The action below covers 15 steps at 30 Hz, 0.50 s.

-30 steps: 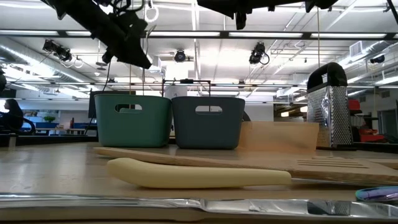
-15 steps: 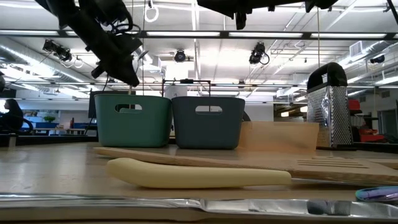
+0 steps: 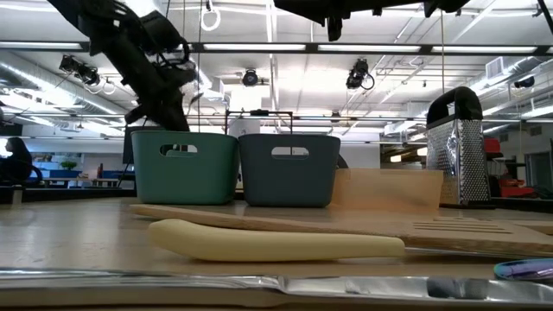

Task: Pick & Place Kitchen Items
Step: Put the green spoon into the green bin

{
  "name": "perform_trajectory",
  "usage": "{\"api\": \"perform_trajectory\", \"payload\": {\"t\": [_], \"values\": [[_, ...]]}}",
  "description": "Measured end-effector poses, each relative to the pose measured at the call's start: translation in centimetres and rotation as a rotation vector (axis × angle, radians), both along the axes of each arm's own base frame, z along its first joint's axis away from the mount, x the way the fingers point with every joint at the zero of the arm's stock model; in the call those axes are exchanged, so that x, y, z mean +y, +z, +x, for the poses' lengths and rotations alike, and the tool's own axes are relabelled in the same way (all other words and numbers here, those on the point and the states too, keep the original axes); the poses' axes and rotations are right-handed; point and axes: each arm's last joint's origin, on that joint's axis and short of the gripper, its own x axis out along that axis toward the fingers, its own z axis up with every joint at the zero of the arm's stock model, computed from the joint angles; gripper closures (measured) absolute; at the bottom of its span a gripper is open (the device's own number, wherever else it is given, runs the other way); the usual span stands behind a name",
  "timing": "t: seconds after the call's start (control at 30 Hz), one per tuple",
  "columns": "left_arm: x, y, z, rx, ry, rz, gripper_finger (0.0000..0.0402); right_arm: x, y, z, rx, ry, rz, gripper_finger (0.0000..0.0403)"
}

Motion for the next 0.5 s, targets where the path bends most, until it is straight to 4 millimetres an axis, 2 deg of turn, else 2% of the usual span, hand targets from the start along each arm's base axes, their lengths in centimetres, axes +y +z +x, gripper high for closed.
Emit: {"api": "perform_trajectory", "payload": {"t": [0.2, 0.5], "values": [[1.6, -1.9, 0.4, 0.023, -0.012, -0.114, 0.0363, 0.0, 0.0, 0.0, -0.001, 0.0, 0.005, 0.0357], [3.4, -4.1, 0.8, 0.044, 0.025, -0.186, 0.0363, 0.0, 0.0, 0.0, -0.001, 0.0, 0.008, 0.0357]]}}
